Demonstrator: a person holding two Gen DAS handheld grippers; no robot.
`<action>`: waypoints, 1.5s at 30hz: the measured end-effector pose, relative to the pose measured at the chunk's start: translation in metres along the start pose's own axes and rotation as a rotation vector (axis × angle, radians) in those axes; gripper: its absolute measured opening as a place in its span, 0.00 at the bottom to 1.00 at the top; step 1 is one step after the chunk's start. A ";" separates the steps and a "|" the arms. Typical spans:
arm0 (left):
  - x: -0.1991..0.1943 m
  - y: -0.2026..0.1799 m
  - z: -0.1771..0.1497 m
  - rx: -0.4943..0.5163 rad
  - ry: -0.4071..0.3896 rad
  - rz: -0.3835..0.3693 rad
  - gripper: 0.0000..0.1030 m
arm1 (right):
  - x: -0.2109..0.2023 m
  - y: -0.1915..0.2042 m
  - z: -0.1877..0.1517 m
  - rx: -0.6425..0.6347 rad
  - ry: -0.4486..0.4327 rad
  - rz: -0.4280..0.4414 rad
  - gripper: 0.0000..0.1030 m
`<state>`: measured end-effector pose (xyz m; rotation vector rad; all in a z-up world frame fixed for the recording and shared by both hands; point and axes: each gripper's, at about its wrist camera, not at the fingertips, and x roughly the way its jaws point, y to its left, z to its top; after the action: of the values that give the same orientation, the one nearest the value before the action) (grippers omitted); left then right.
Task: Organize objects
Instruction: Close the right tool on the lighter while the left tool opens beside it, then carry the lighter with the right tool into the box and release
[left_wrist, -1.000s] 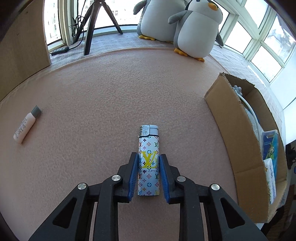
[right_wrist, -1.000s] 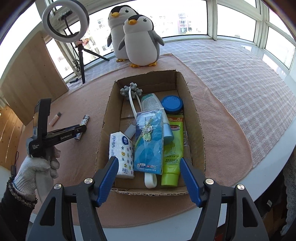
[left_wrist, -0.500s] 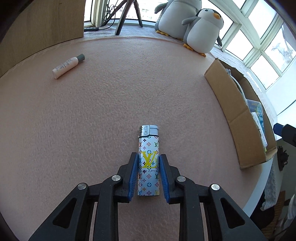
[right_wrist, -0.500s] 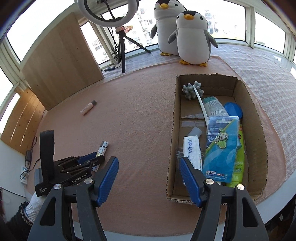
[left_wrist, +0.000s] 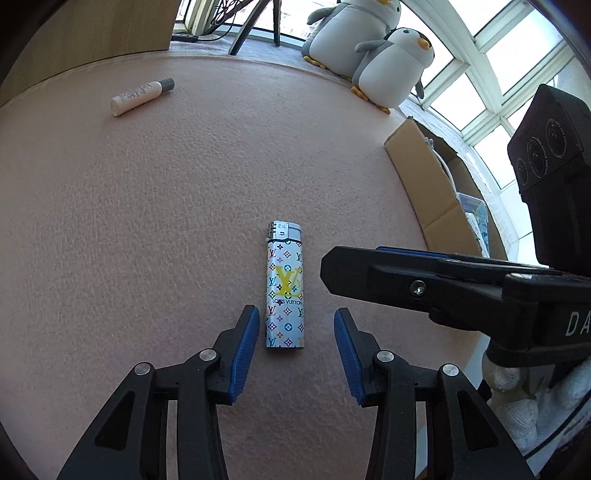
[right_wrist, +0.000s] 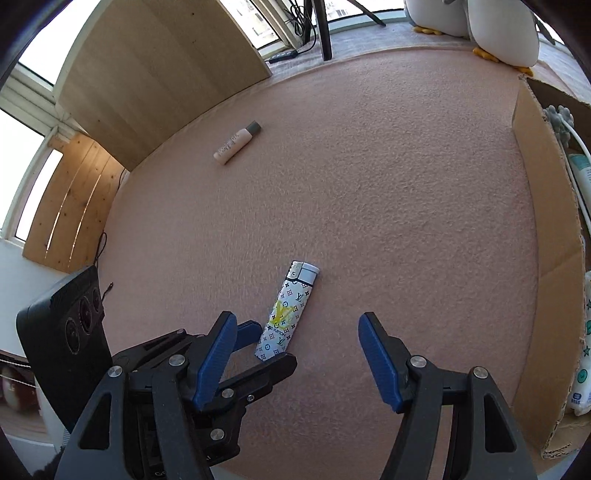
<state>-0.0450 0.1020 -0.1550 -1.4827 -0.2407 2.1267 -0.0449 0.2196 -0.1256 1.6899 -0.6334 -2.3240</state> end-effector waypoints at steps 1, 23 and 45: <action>0.000 0.001 -0.001 -0.005 -0.002 -0.005 0.44 | 0.004 0.001 0.001 0.001 0.008 0.002 0.63; 0.004 -0.011 0.005 0.013 -0.006 -0.033 0.30 | 0.024 0.000 -0.004 0.026 0.030 0.009 0.21; -0.011 -0.112 0.047 0.196 -0.096 -0.085 0.30 | -0.082 -0.042 0.003 0.082 -0.206 -0.017 0.19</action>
<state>-0.0488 0.1976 -0.0796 -1.2396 -0.1239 2.0903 -0.0169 0.2902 -0.0739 1.5053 -0.7635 -2.5383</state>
